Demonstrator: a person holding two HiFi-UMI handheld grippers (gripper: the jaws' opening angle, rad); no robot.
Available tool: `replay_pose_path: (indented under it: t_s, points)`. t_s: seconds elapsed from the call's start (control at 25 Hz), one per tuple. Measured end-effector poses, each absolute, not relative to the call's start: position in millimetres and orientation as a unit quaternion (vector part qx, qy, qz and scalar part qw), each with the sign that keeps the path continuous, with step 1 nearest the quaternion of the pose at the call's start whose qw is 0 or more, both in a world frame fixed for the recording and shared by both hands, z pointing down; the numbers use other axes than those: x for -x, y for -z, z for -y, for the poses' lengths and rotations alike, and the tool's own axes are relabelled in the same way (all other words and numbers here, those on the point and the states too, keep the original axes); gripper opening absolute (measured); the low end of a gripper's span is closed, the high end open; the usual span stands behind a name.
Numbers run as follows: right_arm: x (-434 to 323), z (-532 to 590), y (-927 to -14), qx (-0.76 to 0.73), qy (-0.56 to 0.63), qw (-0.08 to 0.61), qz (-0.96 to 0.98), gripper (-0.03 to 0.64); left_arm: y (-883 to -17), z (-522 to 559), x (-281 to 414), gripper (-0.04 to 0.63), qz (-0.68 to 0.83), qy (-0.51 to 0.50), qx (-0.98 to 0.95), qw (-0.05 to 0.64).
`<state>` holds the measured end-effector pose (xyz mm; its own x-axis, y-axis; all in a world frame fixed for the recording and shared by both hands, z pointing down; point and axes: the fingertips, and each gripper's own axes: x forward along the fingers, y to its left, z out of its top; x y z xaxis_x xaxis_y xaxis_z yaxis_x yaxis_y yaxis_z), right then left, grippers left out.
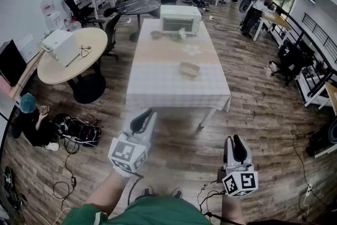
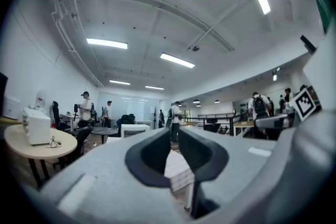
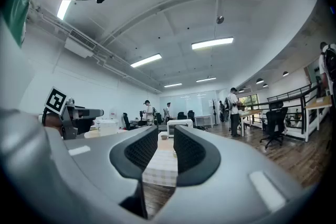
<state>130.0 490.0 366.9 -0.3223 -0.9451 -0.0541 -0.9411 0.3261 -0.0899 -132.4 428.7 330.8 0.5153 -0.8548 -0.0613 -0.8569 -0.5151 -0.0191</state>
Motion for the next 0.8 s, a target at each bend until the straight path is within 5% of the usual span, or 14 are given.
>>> replay_pose_path:
  t_s: [0.28, 0.8]
  points:
    - [-151.8, -485.5, -370.5, 0.574, 0.023, 0.050, -0.817, 0.095, -336.6, -427.1, 111.8, 0.215, -0.509, 0.002, 0.860, 0.033]
    - [-201.7, -481.0, -372.9, 0.547, 0.015, 0.062, -0.834, 0.095, -340.9, -435.4, 72.8, 0.225, -0.540, 0.020, 0.841, 0.036]
